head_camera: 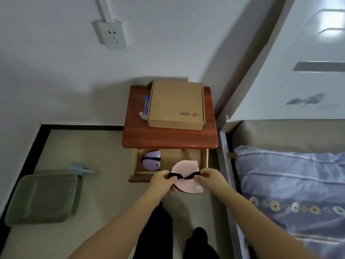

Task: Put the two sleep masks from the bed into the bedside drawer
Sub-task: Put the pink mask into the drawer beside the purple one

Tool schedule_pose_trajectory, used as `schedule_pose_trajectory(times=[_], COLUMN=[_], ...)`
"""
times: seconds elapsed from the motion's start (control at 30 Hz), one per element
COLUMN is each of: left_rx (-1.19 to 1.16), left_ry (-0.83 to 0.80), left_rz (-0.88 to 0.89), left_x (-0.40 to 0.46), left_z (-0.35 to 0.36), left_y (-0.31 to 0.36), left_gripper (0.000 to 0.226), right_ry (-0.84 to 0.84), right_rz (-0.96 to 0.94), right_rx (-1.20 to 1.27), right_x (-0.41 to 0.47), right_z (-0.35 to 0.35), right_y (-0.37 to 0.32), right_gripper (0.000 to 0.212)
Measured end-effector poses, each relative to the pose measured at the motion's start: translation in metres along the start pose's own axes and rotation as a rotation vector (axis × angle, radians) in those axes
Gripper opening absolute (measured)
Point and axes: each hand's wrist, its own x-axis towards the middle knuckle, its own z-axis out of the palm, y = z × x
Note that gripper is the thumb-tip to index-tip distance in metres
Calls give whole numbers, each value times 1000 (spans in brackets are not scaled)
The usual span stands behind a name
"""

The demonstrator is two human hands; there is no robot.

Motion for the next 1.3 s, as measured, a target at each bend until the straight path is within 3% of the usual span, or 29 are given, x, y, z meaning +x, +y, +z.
schedule_pose_trajectory(times=[0.13, 0.2, 0.4, 0.63, 0.7, 0.8, 0.93, 1.1, 1.3], left_rx=[23, -36, -169, -232, -359, -600, -720, -994, -1155], left_ry=[-17, -27, 93, 137, 139, 57, 19, 283, 321], left_rz=[-75, -164, -244, -306, -367, -574, -821, -905, -798], left_x=[54, 140, 235, 253, 238, 204, 166, 174, 143], left_z=[-8, 3, 31, 44, 38, 22, -3, -9, -7], left_y=[-11, -41, -73, -94, -89, -87, -100, -98, -90], left_gripper=[10, 10, 25, 30, 30, 17, 38, 36, 64], right_ry=[49, 79, 218, 188, 180, 60, -203, 13, 65], right_rz=[78, 142, 148, 188, 263, 452, 689, 708, 603], right_rx=[-23, -12, 19, -132, 20, 496, 763, 1331, 1416], right_x=[41, 122, 217, 251, 235, 191, 145, 150, 130], right_z=[27, 60, 87, 109, 102, 93, 97, 100, 93], right_y=[1, 25, 55, 84, 82, 77, 86, 94, 84], right_gripper=[8, 8, 26, 22, 17, 19, 43, 45, 51])
